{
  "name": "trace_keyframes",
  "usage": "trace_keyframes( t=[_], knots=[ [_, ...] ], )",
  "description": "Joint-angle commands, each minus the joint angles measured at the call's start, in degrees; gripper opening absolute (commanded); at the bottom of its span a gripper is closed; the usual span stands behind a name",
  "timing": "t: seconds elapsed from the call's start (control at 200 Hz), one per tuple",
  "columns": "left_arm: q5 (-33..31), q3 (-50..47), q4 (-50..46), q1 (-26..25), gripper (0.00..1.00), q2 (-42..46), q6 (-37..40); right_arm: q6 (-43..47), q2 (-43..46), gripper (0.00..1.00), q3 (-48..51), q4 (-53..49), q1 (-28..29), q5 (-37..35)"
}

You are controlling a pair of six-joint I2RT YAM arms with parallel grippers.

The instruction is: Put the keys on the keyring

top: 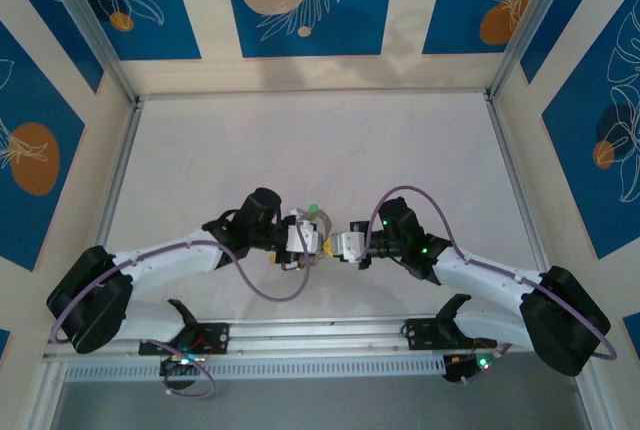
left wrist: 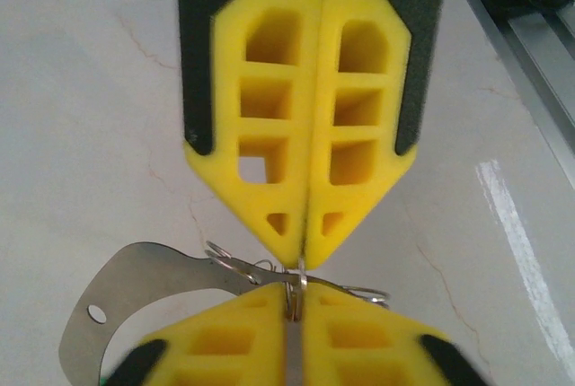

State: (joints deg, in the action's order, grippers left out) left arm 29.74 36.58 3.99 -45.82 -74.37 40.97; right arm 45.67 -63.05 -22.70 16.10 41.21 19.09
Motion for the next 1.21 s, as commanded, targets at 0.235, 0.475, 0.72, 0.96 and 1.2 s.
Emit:
trace_keyframes(
  t=[0.235, 0.475, 0.72, 0.96, 1.2],
  knots=[
    [-5.1, -1.3, 1.0, -1.1, 0.0, 3.6, 2.9, 0.1, 2.9, 0.13, 0.8, -0.2, 0.1, -1.6],
    [-6.5, -1.1, 0.9, -1.2, 0.0, 4.9, 3.9, 0.5, 4.2, 0.28, 0.5, -4.1, 0.1, -3.8],
    [-5.4, -0.9, 0.7, -1.4, 0.0, 5.1, 4.4, -0.1, 1.5, 0.27, -0.7, -3.4, 0.2, -4.3],
    [-4.3, -0.9, 1.0, -1.8, 0.0, 4.8, 4.0, -0.6, -0.4, 0.18, -1.3, -1.1, 0.3, -3.1],
    [-4.0, -1.0, 2.4, -2.1, 0.0, 3.5, 3.2, -1.6, -0.5, 0.21, -0.4, 1.6, 0.3, -3.8]
  ],
)
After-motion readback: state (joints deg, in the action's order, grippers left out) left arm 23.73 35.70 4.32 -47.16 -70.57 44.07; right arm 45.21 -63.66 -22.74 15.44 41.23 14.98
